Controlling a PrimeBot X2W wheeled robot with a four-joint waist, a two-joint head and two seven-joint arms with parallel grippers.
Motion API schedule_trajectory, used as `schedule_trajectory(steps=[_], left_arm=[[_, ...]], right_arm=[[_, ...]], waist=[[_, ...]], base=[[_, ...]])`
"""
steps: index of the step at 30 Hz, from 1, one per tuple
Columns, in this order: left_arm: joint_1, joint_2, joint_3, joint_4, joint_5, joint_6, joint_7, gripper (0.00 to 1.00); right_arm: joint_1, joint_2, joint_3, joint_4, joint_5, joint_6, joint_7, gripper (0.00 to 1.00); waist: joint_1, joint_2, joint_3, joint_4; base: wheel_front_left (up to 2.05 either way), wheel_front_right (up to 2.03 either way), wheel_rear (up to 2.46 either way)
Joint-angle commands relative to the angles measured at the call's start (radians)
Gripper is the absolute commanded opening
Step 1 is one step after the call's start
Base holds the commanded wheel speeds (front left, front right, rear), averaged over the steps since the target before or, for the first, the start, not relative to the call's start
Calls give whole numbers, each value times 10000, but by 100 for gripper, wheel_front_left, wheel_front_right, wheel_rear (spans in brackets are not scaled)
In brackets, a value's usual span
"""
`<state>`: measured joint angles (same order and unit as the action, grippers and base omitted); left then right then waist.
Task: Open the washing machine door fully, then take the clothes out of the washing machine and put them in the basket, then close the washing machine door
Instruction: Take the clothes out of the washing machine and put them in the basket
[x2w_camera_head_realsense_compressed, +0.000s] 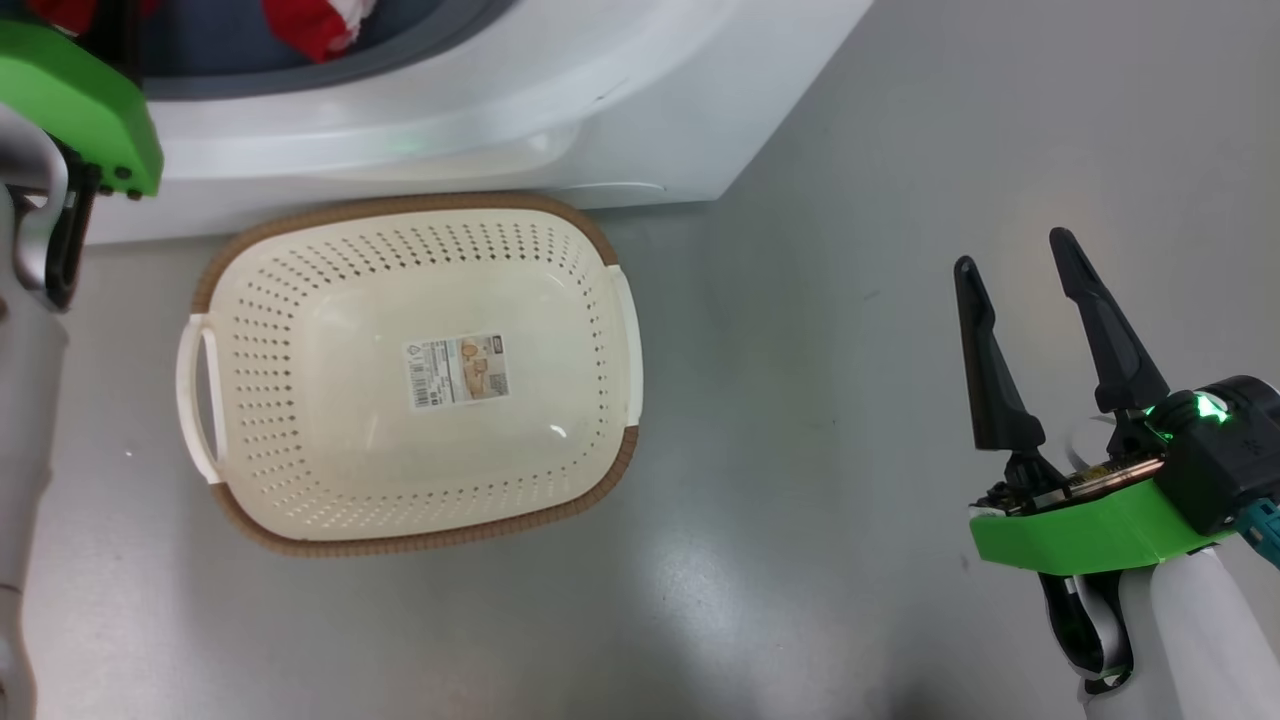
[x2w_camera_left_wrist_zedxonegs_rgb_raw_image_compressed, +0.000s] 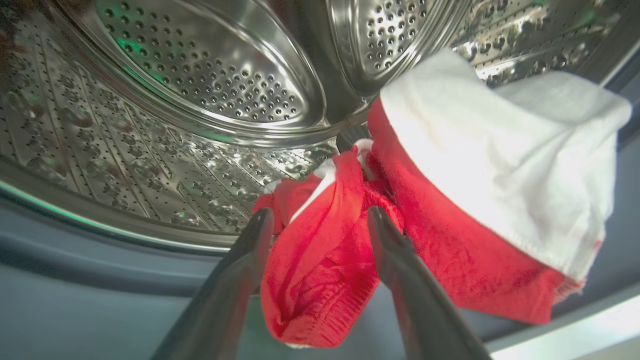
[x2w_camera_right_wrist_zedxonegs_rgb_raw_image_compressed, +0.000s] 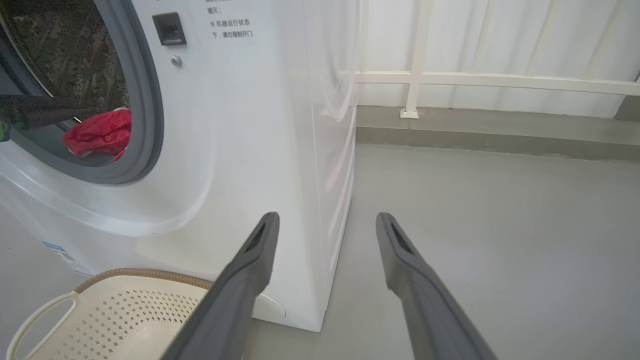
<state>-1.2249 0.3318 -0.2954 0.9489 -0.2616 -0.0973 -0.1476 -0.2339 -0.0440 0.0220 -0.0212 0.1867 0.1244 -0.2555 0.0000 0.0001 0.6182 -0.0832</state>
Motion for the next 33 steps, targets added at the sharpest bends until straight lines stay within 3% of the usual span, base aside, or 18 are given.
schedule_trajectory(steps=[1, 18, 19, 20, 21, 33], left_arm=[[-175, 576, 126, -101, 89, 17, 60, 100], [-1098, 1361, -768, 1449, 916, 350, 1254, 100], [-1121, 1357, -784, 1494, 907, 348, 1280, 86], [-1143, 1354, -805, 1514, 906, 345, 1259, 26], [-1161, 1345, -832, 1535, 894, 305, 1250, 0], [-1179, 1086, -789, 1267, 511, 241, 138, 0]], right_arm=[[12, -62, 271, -181, 84, 63, -62, 100], [-114, -62, 564, 50, 490, 63, -62, 100], [-112, -62, 563, 53, 502, 63, -62, 100], [-109, -62, 559, 60, 511, 63, -62, 100], [-110, -62, 554, 65, 517, 63, -62, 100], [-137, -62, 470, 112, 548, 63, -62, 100]], waist=[[0, -1, 128, -119], [0, -1, 351, -539], [0, -1, 352, -541], [0, -1, 351, -542], [0, -1, 351, -542], [0, -1, 224, -382]], base=[[0, 0, 0], [0, 0, 0], [0, 0, 0], [0, 0, 0], [0, 0, 0], [0, 0, 0]])
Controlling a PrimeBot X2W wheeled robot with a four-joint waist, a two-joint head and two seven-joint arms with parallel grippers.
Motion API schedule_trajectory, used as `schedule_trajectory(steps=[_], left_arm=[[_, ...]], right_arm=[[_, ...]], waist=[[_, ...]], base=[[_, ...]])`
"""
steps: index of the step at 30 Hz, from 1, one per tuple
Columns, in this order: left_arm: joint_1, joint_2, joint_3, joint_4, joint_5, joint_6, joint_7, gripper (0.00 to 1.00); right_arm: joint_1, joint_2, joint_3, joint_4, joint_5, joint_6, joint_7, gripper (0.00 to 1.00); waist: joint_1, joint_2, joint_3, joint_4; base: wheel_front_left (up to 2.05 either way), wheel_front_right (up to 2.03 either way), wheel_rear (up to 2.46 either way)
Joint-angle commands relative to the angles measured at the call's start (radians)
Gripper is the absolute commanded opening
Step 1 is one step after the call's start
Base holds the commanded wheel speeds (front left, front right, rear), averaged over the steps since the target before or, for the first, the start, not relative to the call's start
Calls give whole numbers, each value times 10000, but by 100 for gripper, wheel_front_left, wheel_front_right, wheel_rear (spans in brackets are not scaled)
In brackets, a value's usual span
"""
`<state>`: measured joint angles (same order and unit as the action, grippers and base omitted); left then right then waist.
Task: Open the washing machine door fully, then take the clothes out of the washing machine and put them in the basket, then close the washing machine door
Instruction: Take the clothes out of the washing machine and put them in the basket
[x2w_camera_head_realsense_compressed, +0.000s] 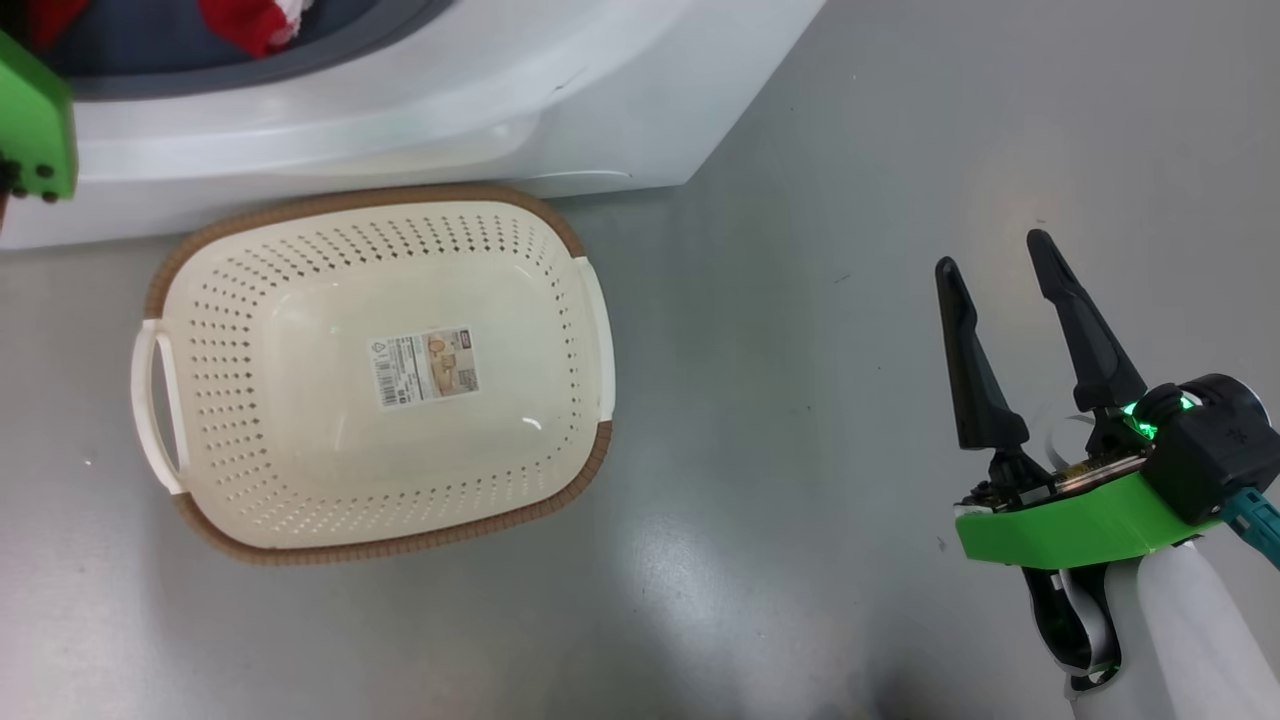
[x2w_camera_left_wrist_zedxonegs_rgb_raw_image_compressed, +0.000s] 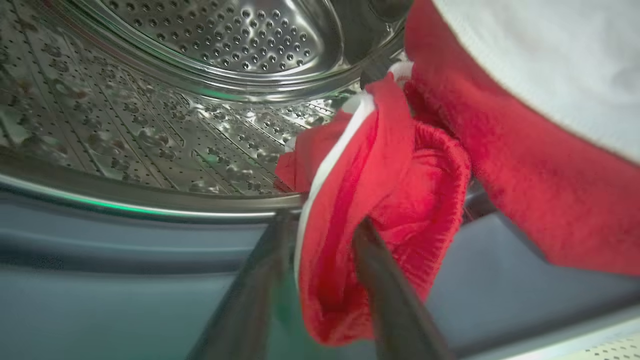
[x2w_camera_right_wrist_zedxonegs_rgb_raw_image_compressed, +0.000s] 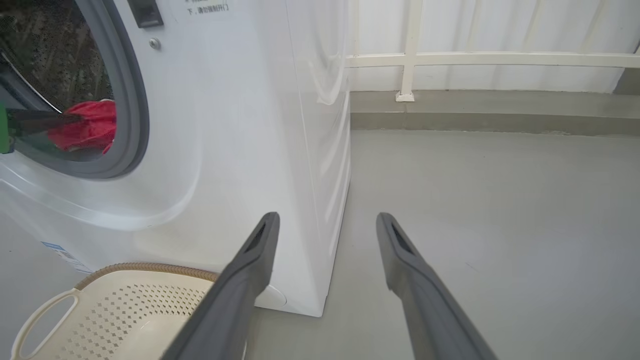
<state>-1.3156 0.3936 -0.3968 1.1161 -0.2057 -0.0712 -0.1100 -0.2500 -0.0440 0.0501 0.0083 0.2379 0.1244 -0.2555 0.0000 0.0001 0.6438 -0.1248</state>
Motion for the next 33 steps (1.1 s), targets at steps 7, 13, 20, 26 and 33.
schedule_trajectory(steps=[7, 13, 20, 26, 33], left_arm=[[116, 326, 317, -486, -401, -134, -786, 0], [361, 216, 547, -683, -741, -112, -1194, 0], [1075, 174, 1019, -1364, -1255, -105, -1486, 0], [2089, 149, 1317, -2519, -1378, 59, -1513, 0], [3580, 105, 1918, -4540, -1447, 421, -1516, 0]], right_arm=[[46, -62, 147, -126, 146, 63, -63, 100], [28, -62, 100, -7, 136, 63, -63, 100], [113, -62, 70, 66, 116, 63, -63, 100], [239, -62, -12, 119, 56, 63, -63, 100], [424, -62, -85, 132, -22, 63, -63, 100]], waist=[[0, -1, -240, 161], [0, -1, -449, 242], [0, -1, -836, 363], [0, -1, -1191, 542], [0, -1, -1606, 754]], base=[[0, 0, 0], [0, 0, 0], [0, 0, 0], [0, 0, 0], [0, 0, 0]])
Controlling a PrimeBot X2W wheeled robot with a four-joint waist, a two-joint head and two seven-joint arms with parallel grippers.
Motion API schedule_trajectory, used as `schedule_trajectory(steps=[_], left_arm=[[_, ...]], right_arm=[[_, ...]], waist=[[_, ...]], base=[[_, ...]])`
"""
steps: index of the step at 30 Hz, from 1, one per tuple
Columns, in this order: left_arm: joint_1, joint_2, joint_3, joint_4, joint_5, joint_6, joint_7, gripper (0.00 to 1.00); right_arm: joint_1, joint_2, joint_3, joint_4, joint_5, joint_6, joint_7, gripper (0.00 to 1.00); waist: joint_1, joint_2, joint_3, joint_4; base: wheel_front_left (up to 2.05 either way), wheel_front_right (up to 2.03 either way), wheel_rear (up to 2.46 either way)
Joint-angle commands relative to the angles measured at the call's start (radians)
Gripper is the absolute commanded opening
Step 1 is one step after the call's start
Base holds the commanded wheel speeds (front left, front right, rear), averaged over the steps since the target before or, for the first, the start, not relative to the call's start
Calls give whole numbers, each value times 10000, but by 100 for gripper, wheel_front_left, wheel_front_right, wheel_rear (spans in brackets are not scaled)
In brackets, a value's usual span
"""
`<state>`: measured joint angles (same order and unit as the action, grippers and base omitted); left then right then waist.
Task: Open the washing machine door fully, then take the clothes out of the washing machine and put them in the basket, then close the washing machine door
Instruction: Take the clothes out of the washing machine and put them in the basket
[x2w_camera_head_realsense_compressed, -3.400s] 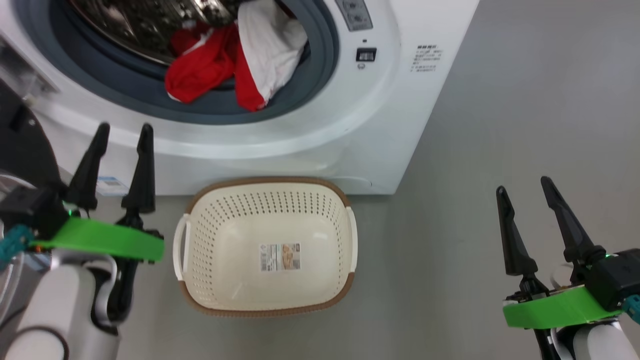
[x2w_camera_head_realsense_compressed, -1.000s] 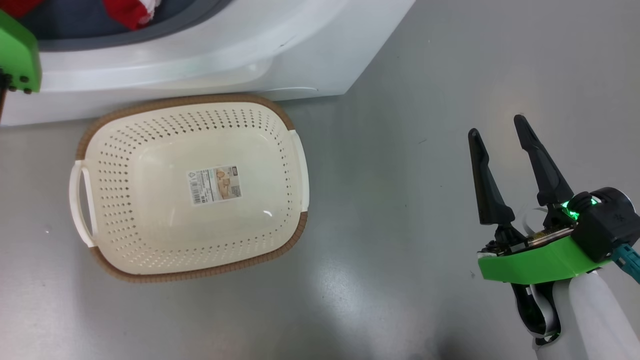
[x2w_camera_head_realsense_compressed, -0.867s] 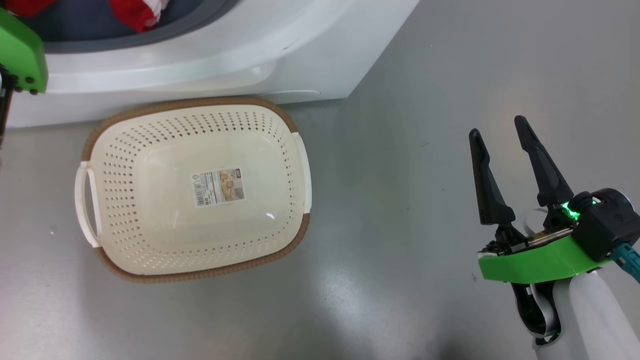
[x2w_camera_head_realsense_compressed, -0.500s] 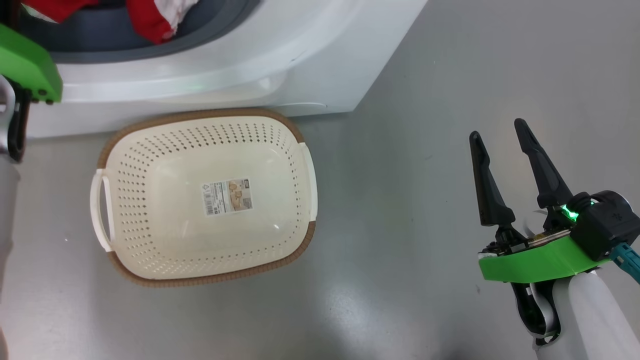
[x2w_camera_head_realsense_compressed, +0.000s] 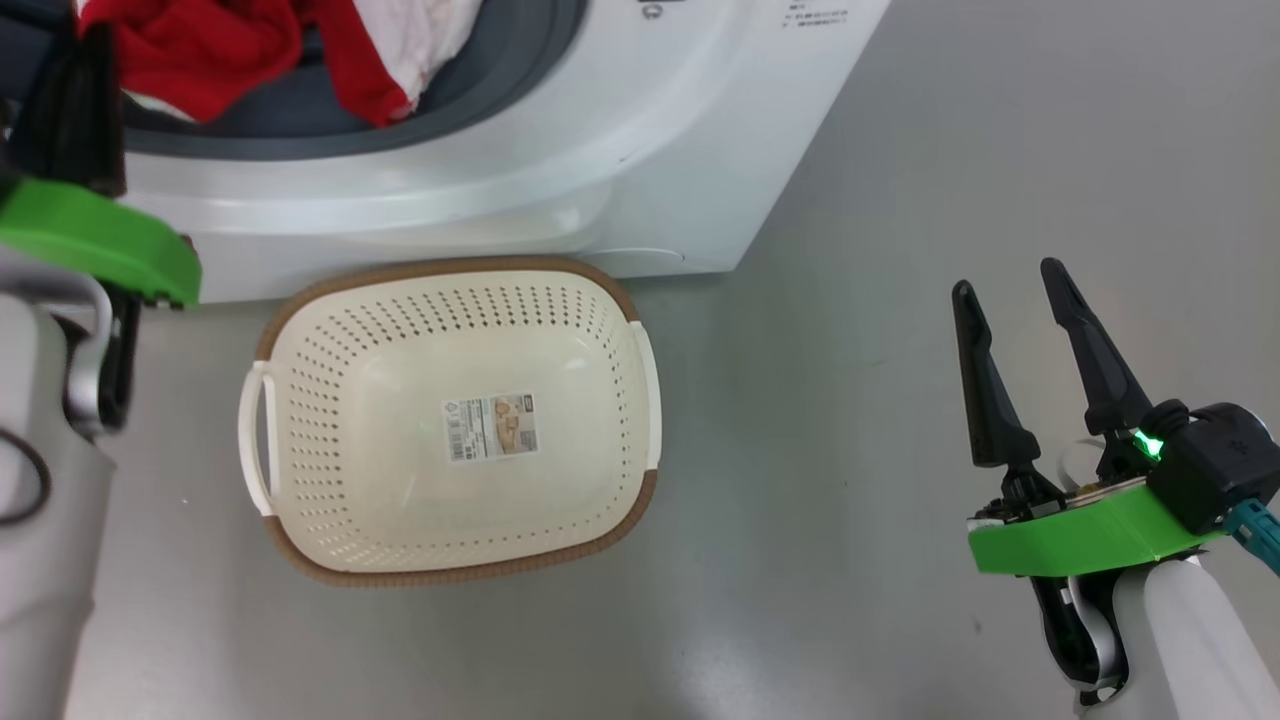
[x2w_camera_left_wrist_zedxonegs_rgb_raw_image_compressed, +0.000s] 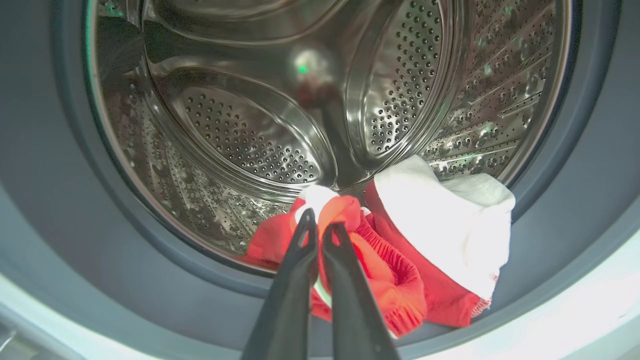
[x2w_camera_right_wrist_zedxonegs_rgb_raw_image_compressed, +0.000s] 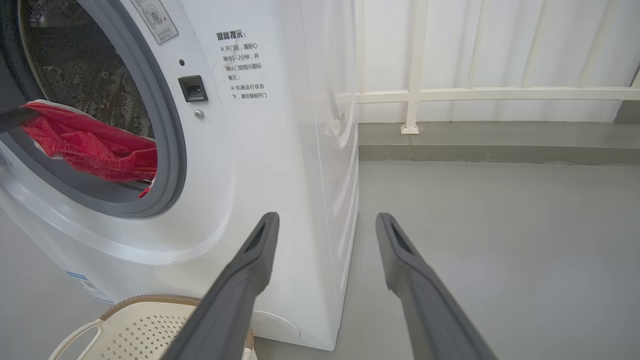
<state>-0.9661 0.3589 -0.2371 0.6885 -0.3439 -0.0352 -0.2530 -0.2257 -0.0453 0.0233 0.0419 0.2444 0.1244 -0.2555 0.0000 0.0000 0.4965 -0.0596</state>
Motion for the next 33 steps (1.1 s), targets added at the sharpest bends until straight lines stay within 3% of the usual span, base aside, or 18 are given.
schedule_trajectory(steps=[1, 9, 19, 33], left_arm=[[303, 429, 417, -554, -78, 109, -86, 0], [2090, 329, 996, -2605, -218, 356, -87, 0], [3512, 261, 933, -4438, -324, 683, 139, 0], [5832, 208, 842, -7981, -440, 1513, 1042, 0]], right_arm=[[211, -49, 178, -200, -97, 63, -63, 100], [428, -49, 195, -127, -98, 63, -63, 100], [671, -49, 193, -60, -20, 63, -63, 100], [958, -49, 257, 31, 20, 63, -63, 100]], waist=[[0, 0, -195, 127], [0, 0, -731, 232], [0, 0, -1315, 320], [0, 0, -1985, 455]], base=[[0, 0, 0], [0, 0, 0], [0, 0, 0], [0, 0, 0]])
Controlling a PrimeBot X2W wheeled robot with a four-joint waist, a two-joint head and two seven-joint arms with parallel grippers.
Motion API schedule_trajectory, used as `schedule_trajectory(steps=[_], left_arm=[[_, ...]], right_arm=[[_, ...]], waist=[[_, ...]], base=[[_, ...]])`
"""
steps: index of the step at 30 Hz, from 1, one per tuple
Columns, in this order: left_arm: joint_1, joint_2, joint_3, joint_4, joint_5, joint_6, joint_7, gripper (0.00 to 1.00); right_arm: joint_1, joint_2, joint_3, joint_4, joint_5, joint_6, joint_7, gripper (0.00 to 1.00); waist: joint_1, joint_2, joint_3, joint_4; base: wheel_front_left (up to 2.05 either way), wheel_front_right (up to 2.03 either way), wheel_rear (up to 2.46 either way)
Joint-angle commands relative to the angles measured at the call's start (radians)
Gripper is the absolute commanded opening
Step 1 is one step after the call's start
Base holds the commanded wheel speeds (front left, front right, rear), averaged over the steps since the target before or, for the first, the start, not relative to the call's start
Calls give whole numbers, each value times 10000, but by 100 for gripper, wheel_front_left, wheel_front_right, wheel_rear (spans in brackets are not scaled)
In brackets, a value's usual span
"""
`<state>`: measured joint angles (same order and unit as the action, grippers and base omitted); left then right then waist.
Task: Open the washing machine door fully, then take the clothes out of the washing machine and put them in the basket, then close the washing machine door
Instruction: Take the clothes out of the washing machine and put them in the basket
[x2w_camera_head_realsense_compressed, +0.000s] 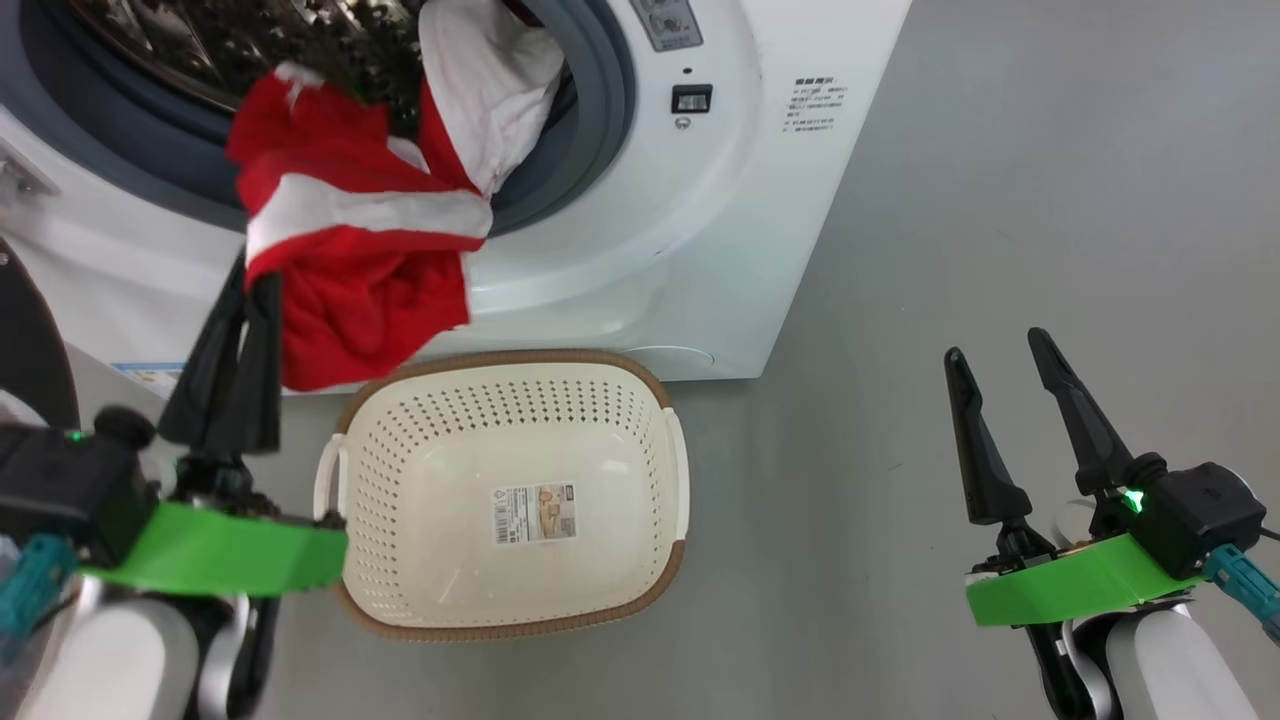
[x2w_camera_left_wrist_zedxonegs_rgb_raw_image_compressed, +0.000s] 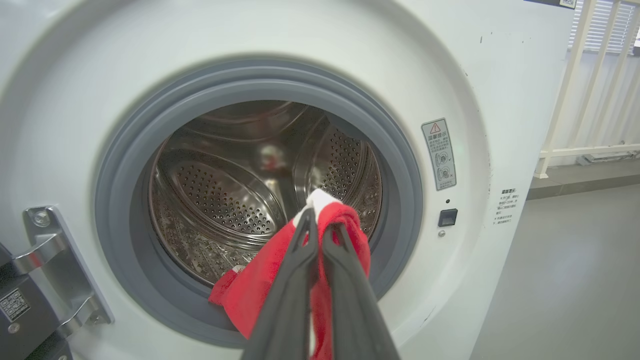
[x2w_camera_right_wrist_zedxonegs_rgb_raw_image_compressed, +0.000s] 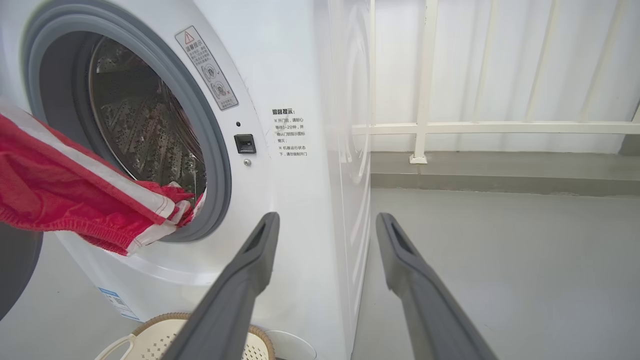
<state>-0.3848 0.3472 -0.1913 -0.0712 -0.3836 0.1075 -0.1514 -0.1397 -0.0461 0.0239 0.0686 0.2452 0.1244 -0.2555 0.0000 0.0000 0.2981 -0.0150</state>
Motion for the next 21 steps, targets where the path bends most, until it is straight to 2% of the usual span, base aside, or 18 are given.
schedule_trajectory(steps=[1, 6, 11, 21], left_arm=[[162, 336, 363, -596, -4, 149, 74, 0], [753, 198, 215, -1316, 10, 385, 201, 0], [1055, -224, -104, -1072, -393, 282, 221, 0], [345, -1091, -486, 1828, -1151, -405, -438, 0]], right_arm=[[111, -41, 253, -245, 15, 63, -63, 100], [153, -41, 279, -265, 40, 63, -63, 100], [93, -41, 339, -274, 38, 63, -63, 100], [-274, -41, 469, -274, 61, 63, -63, 100]], waist=[[0, 0, 5, 13], [0, 0, 115, 11], [0, 0, 303, -18], [0, 0, 1059, -186]], base=[[0, 0, 0], [0, 0, 0], [0, 0, 0], [0, 0, 0]])
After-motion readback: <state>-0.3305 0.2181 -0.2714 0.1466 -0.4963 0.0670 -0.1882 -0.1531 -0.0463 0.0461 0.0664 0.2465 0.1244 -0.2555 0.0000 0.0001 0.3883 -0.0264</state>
